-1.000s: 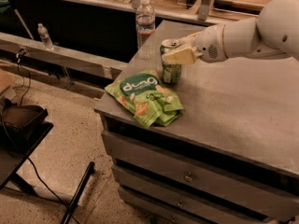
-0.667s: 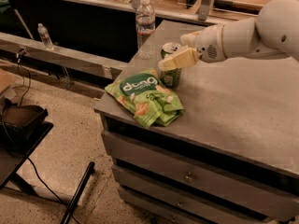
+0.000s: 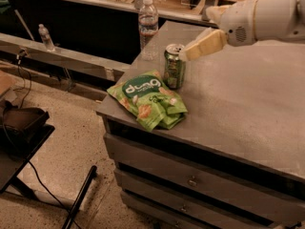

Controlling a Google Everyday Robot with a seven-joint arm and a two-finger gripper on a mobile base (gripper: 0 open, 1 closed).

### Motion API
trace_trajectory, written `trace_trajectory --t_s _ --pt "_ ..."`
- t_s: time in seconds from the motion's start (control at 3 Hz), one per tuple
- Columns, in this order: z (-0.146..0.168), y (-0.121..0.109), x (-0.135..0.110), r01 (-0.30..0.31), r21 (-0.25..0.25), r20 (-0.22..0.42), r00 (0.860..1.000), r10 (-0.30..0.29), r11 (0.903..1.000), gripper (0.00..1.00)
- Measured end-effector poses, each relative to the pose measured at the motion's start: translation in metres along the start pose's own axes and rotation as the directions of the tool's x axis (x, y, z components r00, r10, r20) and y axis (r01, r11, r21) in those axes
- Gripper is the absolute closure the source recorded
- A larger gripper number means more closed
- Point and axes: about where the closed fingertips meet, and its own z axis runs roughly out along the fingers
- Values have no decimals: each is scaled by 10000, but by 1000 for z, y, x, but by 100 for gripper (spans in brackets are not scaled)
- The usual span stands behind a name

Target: Move green can near green rice chip bag

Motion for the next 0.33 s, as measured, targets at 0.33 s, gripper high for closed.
trace_trajectory --t_s 0.33 --pt "-3 -1 -2 94 53 21 10000 -94 9999 0"
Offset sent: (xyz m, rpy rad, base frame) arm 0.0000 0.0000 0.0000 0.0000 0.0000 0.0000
